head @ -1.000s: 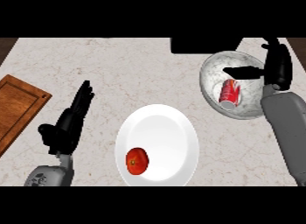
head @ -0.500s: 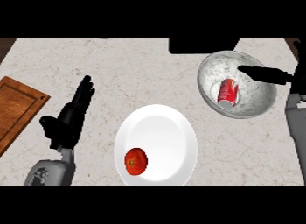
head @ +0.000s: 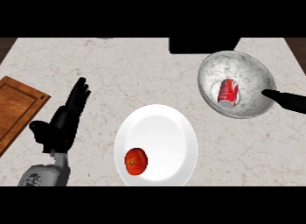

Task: Pick the can from the plate and place it in the bowl

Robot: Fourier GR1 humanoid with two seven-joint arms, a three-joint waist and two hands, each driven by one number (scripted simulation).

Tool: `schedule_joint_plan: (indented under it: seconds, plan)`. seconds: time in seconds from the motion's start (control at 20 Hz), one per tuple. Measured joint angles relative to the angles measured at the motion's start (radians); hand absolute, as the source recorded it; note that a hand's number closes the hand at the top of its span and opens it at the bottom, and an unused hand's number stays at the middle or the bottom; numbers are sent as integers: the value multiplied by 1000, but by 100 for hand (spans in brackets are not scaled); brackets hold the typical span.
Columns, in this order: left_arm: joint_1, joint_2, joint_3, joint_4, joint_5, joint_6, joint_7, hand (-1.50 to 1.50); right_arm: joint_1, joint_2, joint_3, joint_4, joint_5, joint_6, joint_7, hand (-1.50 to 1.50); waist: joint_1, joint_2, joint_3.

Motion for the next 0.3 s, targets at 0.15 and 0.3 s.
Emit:
schedule_joint_plan:
  seconds: [0.15, 0.3]
  plan:
    - [1, -11, -7, -6, -12, 6, 5, 0, 72, 17, -9, -37, -39, 36, -57, -150, 2, 1, 0]
    - [7, -26, -17, 0, -26, 12, -1, 0, 144, 17, -26, -91, -70, 79, -81, -150, 2, 1, 0]
